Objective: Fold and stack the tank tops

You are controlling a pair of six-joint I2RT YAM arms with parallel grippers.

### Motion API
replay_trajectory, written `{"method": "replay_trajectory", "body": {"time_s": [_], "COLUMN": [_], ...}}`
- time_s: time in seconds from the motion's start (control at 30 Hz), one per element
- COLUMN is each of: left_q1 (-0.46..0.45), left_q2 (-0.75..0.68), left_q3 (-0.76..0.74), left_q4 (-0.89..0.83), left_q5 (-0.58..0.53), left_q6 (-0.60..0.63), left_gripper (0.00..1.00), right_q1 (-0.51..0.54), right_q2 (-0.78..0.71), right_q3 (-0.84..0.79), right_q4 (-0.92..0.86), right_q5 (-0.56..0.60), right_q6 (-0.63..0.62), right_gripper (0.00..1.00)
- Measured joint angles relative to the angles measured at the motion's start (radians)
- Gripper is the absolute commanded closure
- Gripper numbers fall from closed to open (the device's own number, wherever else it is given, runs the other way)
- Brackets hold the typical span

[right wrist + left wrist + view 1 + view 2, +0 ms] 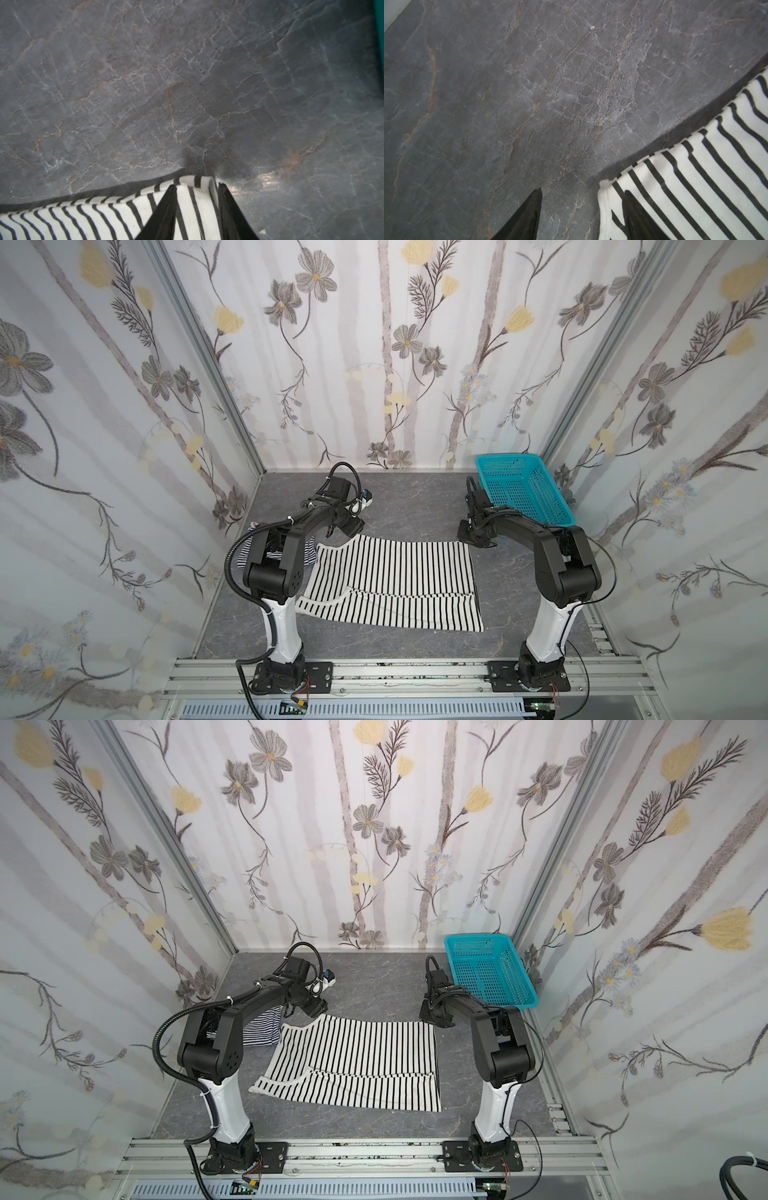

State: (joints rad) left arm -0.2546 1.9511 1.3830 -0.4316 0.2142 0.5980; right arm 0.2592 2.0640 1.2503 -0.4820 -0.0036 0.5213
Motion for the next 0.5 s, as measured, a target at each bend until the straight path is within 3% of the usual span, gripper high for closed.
{"method": "replay_trajectory", "body": {"time_s": [0.5], "left_q1": [0.018], "left_q2": [0.0], "left_q3": [-0.01], "left_q4": [0.001], "left_q5": [0.026], "left_q6": [-0.03], "left_gripper": [0.36], "right_q1": [-0.003], "right_q2": [0.051], "right_q3": [0.065], "right_q4": [-0.008], "right_q5": [-0.016], "right_q6": [-0.006], "right_gripper": [0.7]}}
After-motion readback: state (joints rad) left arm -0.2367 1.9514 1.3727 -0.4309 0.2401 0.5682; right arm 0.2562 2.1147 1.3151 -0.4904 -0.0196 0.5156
